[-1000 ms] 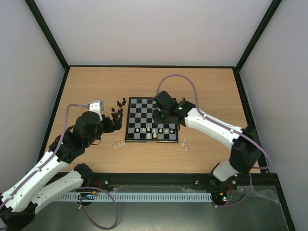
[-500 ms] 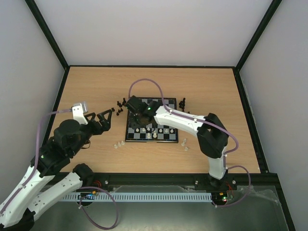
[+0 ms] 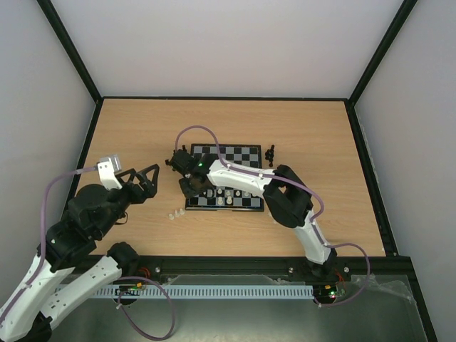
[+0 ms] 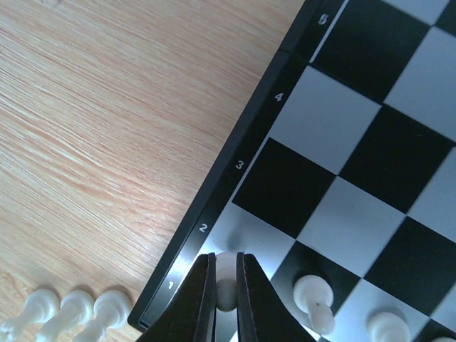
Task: Set up the chess pieces on the board
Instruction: Place the chess piece on the chessboard.
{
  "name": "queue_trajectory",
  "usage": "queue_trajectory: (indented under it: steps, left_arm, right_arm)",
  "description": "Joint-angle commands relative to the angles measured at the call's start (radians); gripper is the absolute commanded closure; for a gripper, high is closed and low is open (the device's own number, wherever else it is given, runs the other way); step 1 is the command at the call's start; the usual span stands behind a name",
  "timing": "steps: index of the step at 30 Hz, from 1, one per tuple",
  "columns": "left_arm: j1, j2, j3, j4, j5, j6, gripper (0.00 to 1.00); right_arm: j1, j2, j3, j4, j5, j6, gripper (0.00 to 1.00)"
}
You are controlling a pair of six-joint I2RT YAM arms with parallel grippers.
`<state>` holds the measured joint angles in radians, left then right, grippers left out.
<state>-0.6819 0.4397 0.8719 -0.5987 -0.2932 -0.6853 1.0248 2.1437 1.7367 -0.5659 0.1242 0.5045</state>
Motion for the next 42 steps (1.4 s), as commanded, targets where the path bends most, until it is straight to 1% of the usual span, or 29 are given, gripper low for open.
queue_trajectory:
  steps: [1, 17, 28, 33, 38, 41, 42]
  left_arm:
    - [0.005, -0.016, 0.035, -0.015, -0.014, 0.0, 0.01]
    - [0.005, -0.018, 0.029, -0.015, -0.017, 0.007, 0.01]
    - [0.005, -0.013, 0.021, -0.008, -0.015, 0.004, 0.0]
    - [0.005, -0.003, 0.023, 0.0, -0.012, 0.006, 0.01]
    - [0.005, 0.006, 0.037, -0.002, -0.013, 0.014, 0.0]
    - [0.005, 0.014, 0.05, -0.002, -0.012, 0.026, 0.0]
    - [0.005, 0.019, 0.055, -0.005, -0.013, 0.03, 0.01]
  right_arm:
    - [0.013, 0.046, 0.054, -0.088, 0.015, -0.008, 0.94]
    - [0.014, 0.082, 0.07, -0.111, 0.056, -0.001, 0.92]
    - [0.014, 0.074, 0.071, -0.096, 0.04, -0.005, 0.78]
    - [0.015, 0.052, 0.071, -0.092, 0.045, -0.006, 0.75]
    - [0.015, -0.022, 0.046, -0.089, 0.065, -0.005, 0.71]
    - [0.015, -0.136, -0.025, -0.068, 0.099, 0.005, 0.69]
    - [0.015, -0.181, -0.063, -0.057, 0.111, 0.011, 0.66]
